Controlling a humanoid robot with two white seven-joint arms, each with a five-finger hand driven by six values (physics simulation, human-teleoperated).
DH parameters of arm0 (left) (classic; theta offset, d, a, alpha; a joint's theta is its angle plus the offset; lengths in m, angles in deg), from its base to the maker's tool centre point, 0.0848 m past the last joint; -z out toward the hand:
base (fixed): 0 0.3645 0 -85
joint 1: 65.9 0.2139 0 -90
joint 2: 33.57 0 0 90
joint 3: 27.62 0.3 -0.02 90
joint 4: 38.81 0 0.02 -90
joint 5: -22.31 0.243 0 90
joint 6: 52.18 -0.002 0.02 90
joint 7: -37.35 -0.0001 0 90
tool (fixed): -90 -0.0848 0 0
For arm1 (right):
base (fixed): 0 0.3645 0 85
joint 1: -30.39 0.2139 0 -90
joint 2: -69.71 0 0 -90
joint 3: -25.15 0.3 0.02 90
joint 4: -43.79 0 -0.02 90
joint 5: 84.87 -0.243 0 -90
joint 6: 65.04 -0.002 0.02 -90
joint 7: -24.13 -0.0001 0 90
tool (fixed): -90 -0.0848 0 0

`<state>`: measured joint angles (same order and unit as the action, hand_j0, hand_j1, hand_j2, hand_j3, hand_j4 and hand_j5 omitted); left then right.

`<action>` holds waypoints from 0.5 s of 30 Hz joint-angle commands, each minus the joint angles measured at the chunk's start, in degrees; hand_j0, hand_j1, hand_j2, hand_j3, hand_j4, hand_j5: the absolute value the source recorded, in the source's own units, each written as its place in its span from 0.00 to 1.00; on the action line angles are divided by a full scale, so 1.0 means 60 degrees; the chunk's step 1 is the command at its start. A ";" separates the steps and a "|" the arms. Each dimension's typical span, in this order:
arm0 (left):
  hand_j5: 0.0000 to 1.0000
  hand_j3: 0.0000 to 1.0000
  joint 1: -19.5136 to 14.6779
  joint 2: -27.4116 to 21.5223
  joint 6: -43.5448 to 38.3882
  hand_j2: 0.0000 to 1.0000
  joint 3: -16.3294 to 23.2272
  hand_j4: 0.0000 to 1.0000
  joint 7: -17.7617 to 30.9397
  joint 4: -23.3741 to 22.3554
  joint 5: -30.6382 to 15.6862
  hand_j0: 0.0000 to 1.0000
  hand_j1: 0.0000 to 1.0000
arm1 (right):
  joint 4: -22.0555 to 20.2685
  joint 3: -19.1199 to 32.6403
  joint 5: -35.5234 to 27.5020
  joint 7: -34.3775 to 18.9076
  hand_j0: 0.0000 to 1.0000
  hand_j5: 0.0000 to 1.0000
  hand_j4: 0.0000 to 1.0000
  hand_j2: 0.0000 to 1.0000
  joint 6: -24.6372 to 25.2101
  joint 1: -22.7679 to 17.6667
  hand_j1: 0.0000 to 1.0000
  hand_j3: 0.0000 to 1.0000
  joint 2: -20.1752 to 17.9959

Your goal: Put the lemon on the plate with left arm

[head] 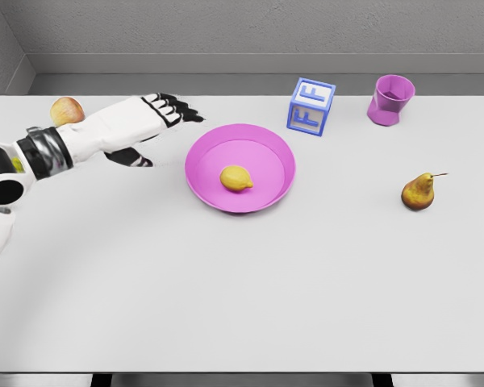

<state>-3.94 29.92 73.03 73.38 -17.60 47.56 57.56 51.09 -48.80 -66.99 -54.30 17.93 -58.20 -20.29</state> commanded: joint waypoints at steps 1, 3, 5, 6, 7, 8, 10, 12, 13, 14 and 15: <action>1.00 1.00 0.0131 -0.0649 -0.0035 1.00 -0.0690 1.00 -0.0008 0.0107 -0.0616 1.00 1.00 | 0.0000 0.0006 -0.0006 -0.0008 1.00 1.00 1.00 1.00 0.0000 0.0014 1.00 1.00 0.0000; 1.00 1.00 0.0644 -0.0694 -0.0035 1.00 -0.1144 1.00 -0.0008 0.0122 -0.0851 1.00 1.00 | 0.0000 0.0006 -0.0006 0.0006 1.00 1.00 1.00 1.00 0.0000 0.0014 1.00 1.00 0.0000; 1.00 1.00 0.1201 -0.0781 -0.0035 1.00 -0.1789 1.00 -0.0008 0.0341 -0.0895 1.00 1.00 | 0.0000 0.0006 -0.0006 0.0006 1.00 1.00 1.00 1.00 0.0000 0.0000 1.00 1.00 0.0000; 1.00 1.00 0.1494 -0.0913 -0.0035 1.00 -0.1935 1.00 -0.0008 0.0560 -0.0924 1.00 1.00 | 0.0000 0.0006 -0.0006 0.0006 1.00 1.00 1.00 1.00 0.0000 0.0014 1.00 1.00 0.0000; 1.00 1.00 0.1816 -0.1001 -0.0035 1.00 -0.2184 1.00 -0.0008 0.0693 -0.1056 1.00 1.00 | 0.0000 0.0006 -0.0006 -0.0008 1.00 1.00 1.00 1.00 0.0000 0.0014 1.00 1.00 0.0000; 1.00 1.00 0.1861 -0.1001 -0.0035 1.00 -0.2316 1.00 -0.0008 0.0707 -0.1202 1.00 1.00 | 0.0000 0.0006 -0.0006 -0.0008 1.00 1.00 1.00 1.00 0.0000 0.0014 1.00 1.00 0.0000; 1.00 1.00 0.1934 -0.1016 -0.0035 1.00 -0.2302 1.00 -0.0008 0.0664 -0.1203 1.00 1.00 | 0.0000 -0.0009 -0.0006 -0.0008 1.00 1.00 1.00 1.00 0.0000 0.0014 1.00 1.00 0.0000; 1.00 1.00 0.2022 -0.1001 -0.0035 1.00 -0.2287 1.00 -0.0008 0.0634 -0.1203 1.00 1.00 | 0.0000 0.0006 -0.0006 -0.0008 1.00 1.00 1.00 1.00 0.0000 0.0014 1.00 1.00 0.0000; 1.00 1.00 0.2139 -0.0987 -0.0035 1.00 -0.2287 1.00 -0.0008 0.0634 -0.1203 1.00 1.00 | 0.0000 0.0006 -0.0006 0.0006 1.00 1.00 1.00 1.00 0.0000 0.0014 1.00 1.00 0.0000; 1.00 1.00 0.2183 -0.0987 -0.0035 1.00 -0.2244 1.00 -0.0008 0.0634 -0.1203 1.00 1.00 | 0.0000 -0.0009 -0.0006 0.0006 1.00 1.00 1.00 1.00 0.0000 0.0014 1.00 1.00 0.0000; 1.00 1.00 0.2183 -0.0987 -0.0035 1.00 -0.2214 1.00 -0.0008 0.0649 -0.1173 1.00 1.00 | 0.0000 0.0006 -0.0006 -0.0008 1.00 1.00 1.00 1.00 0.0000 0.0014 1.00 1.00 0.0000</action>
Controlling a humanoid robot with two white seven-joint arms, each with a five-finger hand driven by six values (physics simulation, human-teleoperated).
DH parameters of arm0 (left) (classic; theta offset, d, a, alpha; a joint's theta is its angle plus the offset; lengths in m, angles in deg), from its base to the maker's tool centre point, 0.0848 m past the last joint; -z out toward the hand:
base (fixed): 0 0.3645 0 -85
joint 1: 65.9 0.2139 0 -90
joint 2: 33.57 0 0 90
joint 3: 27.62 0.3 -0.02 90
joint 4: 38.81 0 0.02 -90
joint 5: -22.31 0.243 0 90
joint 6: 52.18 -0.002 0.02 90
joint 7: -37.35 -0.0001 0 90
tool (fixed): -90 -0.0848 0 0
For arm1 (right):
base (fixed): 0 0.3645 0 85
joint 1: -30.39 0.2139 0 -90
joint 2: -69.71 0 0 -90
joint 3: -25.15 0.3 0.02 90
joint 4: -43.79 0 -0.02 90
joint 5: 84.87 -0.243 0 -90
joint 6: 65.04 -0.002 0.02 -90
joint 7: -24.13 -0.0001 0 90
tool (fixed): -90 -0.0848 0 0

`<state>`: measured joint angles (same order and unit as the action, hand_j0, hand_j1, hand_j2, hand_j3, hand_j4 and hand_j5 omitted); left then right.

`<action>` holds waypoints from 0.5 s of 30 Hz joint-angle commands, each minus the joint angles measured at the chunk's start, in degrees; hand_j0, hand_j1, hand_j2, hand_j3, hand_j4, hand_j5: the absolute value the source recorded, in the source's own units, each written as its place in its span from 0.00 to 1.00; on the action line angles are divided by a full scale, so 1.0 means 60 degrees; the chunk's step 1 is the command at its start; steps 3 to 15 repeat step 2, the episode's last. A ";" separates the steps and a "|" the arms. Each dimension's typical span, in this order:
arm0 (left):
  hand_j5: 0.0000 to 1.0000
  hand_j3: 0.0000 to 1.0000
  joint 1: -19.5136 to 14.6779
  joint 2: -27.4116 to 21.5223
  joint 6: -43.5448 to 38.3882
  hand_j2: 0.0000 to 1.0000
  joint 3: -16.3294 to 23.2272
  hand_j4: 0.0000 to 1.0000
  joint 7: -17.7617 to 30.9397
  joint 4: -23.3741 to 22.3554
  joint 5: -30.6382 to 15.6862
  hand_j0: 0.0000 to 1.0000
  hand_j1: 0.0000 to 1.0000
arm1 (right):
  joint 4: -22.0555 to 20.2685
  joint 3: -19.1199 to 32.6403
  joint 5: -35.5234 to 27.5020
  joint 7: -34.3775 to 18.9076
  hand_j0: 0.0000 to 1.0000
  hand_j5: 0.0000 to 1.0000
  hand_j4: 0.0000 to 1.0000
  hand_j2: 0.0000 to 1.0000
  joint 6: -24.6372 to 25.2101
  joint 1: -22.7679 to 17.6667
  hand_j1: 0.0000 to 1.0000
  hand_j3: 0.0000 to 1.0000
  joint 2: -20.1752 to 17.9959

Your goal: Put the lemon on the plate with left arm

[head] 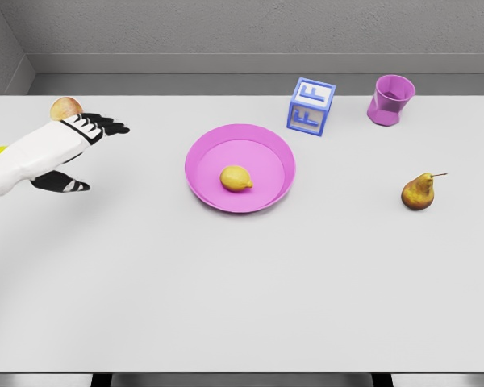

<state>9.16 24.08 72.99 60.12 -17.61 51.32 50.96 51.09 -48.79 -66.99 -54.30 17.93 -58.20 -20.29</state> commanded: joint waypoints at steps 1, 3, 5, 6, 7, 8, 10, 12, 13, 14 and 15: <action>1.00 1.00 0.0000 0.0001 -0.0028 1.00 -0.0003 1.00 -0.0006 0.0022 -0.0059 1.00 1.00 | 0.0000 0.0004 -0.0005 -0.0009 1.00 1.00 1.00 1.00 -0.0001 0.0000 1.00 1.00 0.0000; 1.00 1.00 -0.0015 0.0060 -0.0028 1.00 0.0011 1.00 -0.0006 0.0022 -0.0030 1.00 1.00 | 0.0000 0.0004 -0.0005 0.0005 1.00 1.00 1.00 1.00 -0.0001 0.0000 1.00 1.00 0.0000; 1.00 1.00 -0.0015 0.0060 -0.0028 1.00 0.0011 1.00 -0.0006 0.0022 -0.0030 1.00 1.00 | 0.0000 0.0004 -0.0005 0.0005 1.00 1.00 1.00 1.00 -0.0001 0.0000 1.00 1.00 0.0000; 1.00 1.00 -0.0015 0.0060 -0.0028 1.00 0.0011 1.00 -0.0006 0.0022 -0.0030 1.00 1.00 | 0.0000 0.0004 -0.0005 0.0005 1.00 1.00 1.00 1.00 -0.0001 0.0000 1.00 1.00 0.0000; 1.00 1.00 -0.0015 0.0060 -0.0028 1.00 0.0011 1.00 -0.0006 0.0022 -0.0030 1.00 1.00 | 0.0000 0.0004 -0.0005 0.0005 1.00 1.00 1.00 1.00 -0.0001 0.0000 1.00 1.00 0.0000; 1.00 1.00 -0.0015 0.0060 -0.0028 1.00 0.0011 1.00 -0.0006 0.0022 -0.0030 1.00 1.00 | 0.0000 0.0004 -0.0005 0.0005 1.00 1.00 1.00 1.00 -0.0001 0.0000 1.00 1.00 0.0000; 1.00 1.00 -0.0015 0.0060 -0.0028 1.00 0.0011 1.00 -0.0006 0.0022 -0.0030 1.00 1.00 | 0.0000 0.0004 -0.0005 0.0005 1.00 1.00 1.00 1.00 -0.0001 0.0000 1.00 1.00 0.0000; 1.00 1.00 -0.0015 0.0060 -0.0028 1.00 0.0011 1.00 -0.0006 0.0022 -0.0030 1.00 1.00 | 0.0000 0.0004 -0.0005 0.0005 1.00 1.00 1.00 1.00 -0.0001 0.0000 1.00 1.00 0.0000; 1.00 1.00 -0.0015 0.0060 -0.0028 1.00 0.0011 1.00 -0.0006 0.0022 -0.0030 1.00 1.00 | 0.0000 0.0004 -0.0005 0.0005 1.00 1.00 1.00 1.00 -0.0001 0.0000 1.00 1.00 0.0000; 1.00 1.00 -0.0015 0.0060 -0.0028 1.00 0.0011 1.00 -0.0006 0.0022 -0.0030 1.00 1.00 | 0.0000 0.0004 -0.0005 0.0005 1.00 1.00 1.00 1.00 -0.0001 0.0000 1.00 1.00 0.0000; 1.00 1.00 -0.0015 0.0060 -0.0028 1.00 0.0011 1.00 -0.0006 0.0022 -0.0030 1.00 1.00 | 0.0000 0.0004 -0.0005 0.0005 1.00 1.00 1.00 1.00 -0.0001 0.0000 1.00 1.00 0.0000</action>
